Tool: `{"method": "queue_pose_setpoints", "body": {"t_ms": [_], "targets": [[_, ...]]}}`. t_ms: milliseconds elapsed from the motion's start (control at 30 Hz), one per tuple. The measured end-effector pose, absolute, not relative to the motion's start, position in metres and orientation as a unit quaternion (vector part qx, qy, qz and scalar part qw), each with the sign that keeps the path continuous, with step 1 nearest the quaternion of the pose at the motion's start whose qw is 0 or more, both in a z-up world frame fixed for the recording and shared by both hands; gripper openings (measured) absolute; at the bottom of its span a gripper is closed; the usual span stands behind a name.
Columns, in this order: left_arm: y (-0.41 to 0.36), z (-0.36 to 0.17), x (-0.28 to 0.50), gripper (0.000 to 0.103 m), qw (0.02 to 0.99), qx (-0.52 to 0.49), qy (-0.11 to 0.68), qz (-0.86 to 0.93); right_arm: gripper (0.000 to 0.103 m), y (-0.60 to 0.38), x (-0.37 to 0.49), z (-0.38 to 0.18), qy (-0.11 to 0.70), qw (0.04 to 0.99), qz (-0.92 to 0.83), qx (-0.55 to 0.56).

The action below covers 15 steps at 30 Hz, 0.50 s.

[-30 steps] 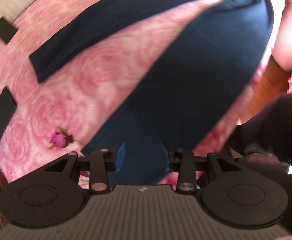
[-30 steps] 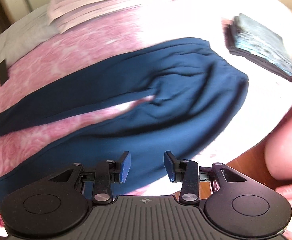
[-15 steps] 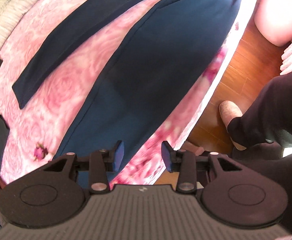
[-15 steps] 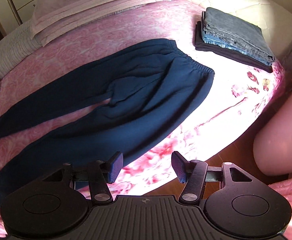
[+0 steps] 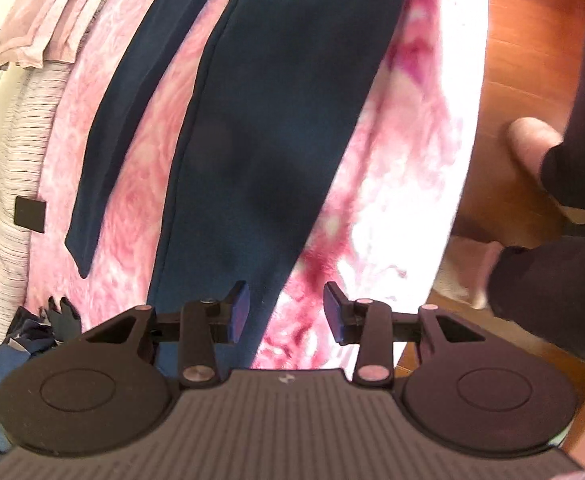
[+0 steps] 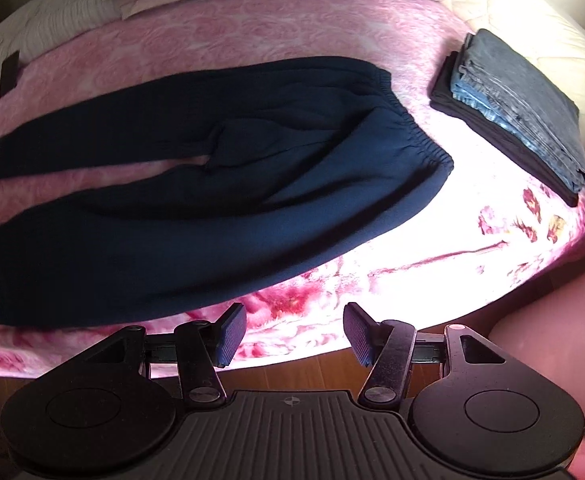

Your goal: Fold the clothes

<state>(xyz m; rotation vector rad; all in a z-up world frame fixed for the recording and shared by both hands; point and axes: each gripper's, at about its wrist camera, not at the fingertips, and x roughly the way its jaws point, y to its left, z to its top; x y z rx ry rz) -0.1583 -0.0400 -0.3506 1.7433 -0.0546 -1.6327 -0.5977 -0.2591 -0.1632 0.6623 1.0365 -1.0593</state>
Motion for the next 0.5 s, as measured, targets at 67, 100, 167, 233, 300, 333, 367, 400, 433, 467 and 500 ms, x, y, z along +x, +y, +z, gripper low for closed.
{"method": "queue_pose_setpoints", "body": {"t_ms": [67, 100, 167, 233, 300, 333, 367, 400, 433, 467, 500], "targets": [[-0.045, -0.359, -0.158, 0.035, 0.370, 0.679, -0.029, -0.633, 0.057, -0.261, -0.596, -0.170, 0.475, 0.689, -0.464, 0.291], [-0.046, -0.363, -0.158, 0.036, 0.369, 0.680, -0.039, -0.632, 0.057, -0.262, -0.595, -0.174, 0.480, 0.690, -0.459, 0.288], [-0.045, -0.367, -0.158, 0.038, 0.363, 0.682, -0.059, -0.632, 0.057, -0.263, -0.589, -0.182, 0.484, 0.696, -0.449, 0.284], [-0.043, -0.367, -0.157, 0.035, 0.358, 0.681, -0.078, -0.634, 0.057, -0.264, -0.583, -0.190, 0.487, 0.702, -0.439, 0.279], [-0.043, -0.365, -0.149, 0.024, 0.360, 0.684, -0.084, -0.630, 0.057, -0.266, -0.580, -0.196, 0.489, 0.707, -0.432, 0.272], [-0.044, -0.365, -0.145, 0.014, 0.360, 0.688, -0.080, -0.625, 0.057, -0.268, -0.579, -0.199, 0.490, 0.709, -0.430, 0.269], [-0.046, -0.365, -0.141, 0.011, 0.361, 0.694, -0.076, -0.619, 0.057, -0.270, -0.578, -0.202, 0.492, 0.711, -0.427, 0.266], [-0.048, -0.365, -0.138, 0.005, 0.364, 0.699, -0.074, -0.612, 0.057, -0.271, -0.580, -0.205, 0.493, 0.712, -0.426, 0.261], [-0.050, -0.365, -0.136, 0.005, 0.366, 0.702, -0.070, -0.607, 0.057, -0.273, -0.582, -0.208, 0.495, 0.714, -0.425, 0.256], [-0.053, -0.363, -0.134, 0.005, 0.365, 0.703, -0.065, -0.606, 0.057, -0.276, -0.584, -0.212, 0.496, 0.715, -0.425, 0.251], [-0.055, -0.362, -0.134, 0.003, 0.363, 0.704, -0.064, -0.607, 0.057, -0.280, -0.589, -0.214, 0.497, 0.714, -0.427, 0.248]]}}
